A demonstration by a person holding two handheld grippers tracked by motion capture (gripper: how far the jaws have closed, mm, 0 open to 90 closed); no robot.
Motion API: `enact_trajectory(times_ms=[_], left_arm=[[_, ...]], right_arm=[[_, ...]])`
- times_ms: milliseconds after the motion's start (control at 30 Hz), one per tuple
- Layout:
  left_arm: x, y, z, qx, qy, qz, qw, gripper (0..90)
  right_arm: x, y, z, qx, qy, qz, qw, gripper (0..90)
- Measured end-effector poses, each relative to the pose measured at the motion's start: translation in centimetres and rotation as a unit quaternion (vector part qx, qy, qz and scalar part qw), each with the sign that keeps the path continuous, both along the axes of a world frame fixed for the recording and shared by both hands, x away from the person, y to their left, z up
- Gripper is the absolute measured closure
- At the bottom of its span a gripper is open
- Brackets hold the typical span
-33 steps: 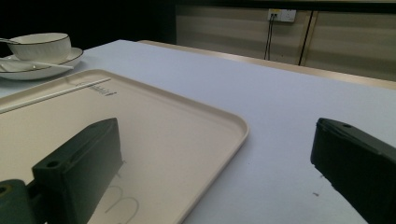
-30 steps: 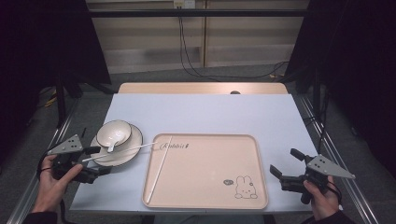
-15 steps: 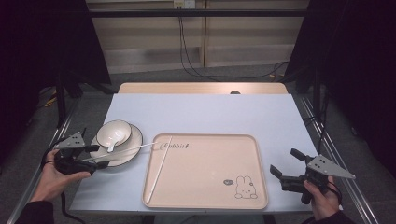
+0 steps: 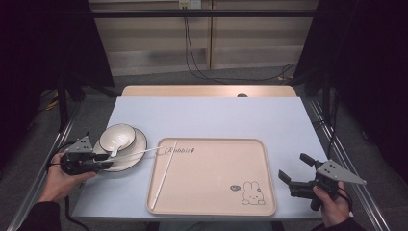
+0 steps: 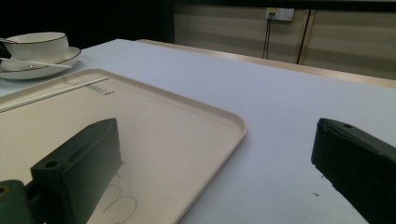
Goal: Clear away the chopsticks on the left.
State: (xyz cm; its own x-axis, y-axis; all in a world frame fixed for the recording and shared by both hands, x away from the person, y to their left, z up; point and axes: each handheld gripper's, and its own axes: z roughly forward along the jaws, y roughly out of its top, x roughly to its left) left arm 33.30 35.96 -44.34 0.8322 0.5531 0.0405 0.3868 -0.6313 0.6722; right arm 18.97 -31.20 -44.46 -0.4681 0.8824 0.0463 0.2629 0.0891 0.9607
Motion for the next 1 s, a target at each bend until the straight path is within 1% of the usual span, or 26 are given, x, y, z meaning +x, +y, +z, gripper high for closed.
enact_trajectory(times_ms=[33, 100, 133, 167, 233, 300, 367, 500, 567, 633, 667, 700, 733, 833, 900, 1000], left_arm=[[0.0, -0.1, 0.0, 0.000, 0.002, -0.008, 1.0000, 66.3], [-0.1, -0.3, 0.0, 0.000, 0.004, -0.006, 1.0000, 69.3], [0.0, -0.5, 0.0, 0.005, 0.014, -0.018, 0.9997, 70.6], [0.0, -0.8, 0.0, 0.009, 0.009, -0.012, 0.9998, 71.3], [0.1, -1.0, 0.0, 0.007, 0.009, -0.015, 0.9998, 71.4], [0.2, -1.4, 0.0, 0.007, 0.023, -0.019, 0.9995, 72.1], [0.3, -1.9, 0.2, 0.016, 0.021, -0.023, 0.9994, 72.1], [0.4, -2.4, 0.1, 0.014, 0.031, -0.027, 0.9991, 73.3], [0.5, -2.5, 0.1, 0.015, 0.027, -0.027, 0.9992, 74.1], [0.5, -2.7, 0.1, 0.012, 0.033, -0.024, 0.9991, 75.5], [0.6, -2.8, 0.1, 0.013, 0.039, -0.028, 0.9988, 75.6], [0.7, -2.8, 0.0, 0.016, 0.038, -0.028, 0.9988, 77.4], [0.7, -2.9, -0.1, 0.012, 0.042, -0.025, 0.9987, 78.2], [0.8, -3.1, -0.3, 0.011, 0.049, -0.035, 0.9981, 81.5], [0.8, -3.2, -0.3, 0.009, 0.049, -0.037, 0.9981, 83.6], [0.8, -3.3, -0.2, 0.012, 0.053, -0.041, 0.9977, 83.9]], right_arm=[[0.0, 0.0, 0.0, 0.001, 0.001, -0.001, 1.0000, 1.1], [0.0, 0.0, 0.0, 0.003, 0.004, -0.001, 1.0000, 1.1], [0.0, 0.0, 0.0, 0.002, 0.002, -0.002, 1.0000, 1.1], [0.0, 0.0, 0.0, 0.002, 0.002, -0.002, 1.0000, 1.1], [0.0, 0.0, 0.0, 0.001, 0.001, -0.001, 1.0000, 1.1], [0.0, 0.0, 0.0, 0.002, 0.003, -0.002, 1.0000, 1.1], [0.0, 0.0, 0.0, 0.002, 0.003, -0.001, 1.0000, 1.1], [0.0, 0.0, 0.0, 0.001, 0.001, -0.002, 1.0000, 1.1], [0.0, 0.0, 0.0, 0.002, 0.002, -0.001, 1.0000, 1.1], [0.0, 0.0, 0.0, 0.002, 0.003, -0.001, 1.0000, 1.1], [0.0, 0.0, 0.0, 0.002, 0.003, -0.001, 1.0000, 1.1], [0.0, 0.0, 0.0, 0.002, 0.003, -0.001, 1.0000, 1.1], [0.0, 0.0, 0.0, 0.002, 0.003, -0.001, 1.0000, 1.1], [0.0, 0.0, 0.0, 0.002, 0.003, -0.001, 1.0000, 1.1], [0.0, 0.0, 0.0, 0.002, 0.004, -0.001, 1.0000, 1.1], [0.0, 0.0, 0.0, 0.003, 0.004, -0.002, 1.0000, 1.1]])
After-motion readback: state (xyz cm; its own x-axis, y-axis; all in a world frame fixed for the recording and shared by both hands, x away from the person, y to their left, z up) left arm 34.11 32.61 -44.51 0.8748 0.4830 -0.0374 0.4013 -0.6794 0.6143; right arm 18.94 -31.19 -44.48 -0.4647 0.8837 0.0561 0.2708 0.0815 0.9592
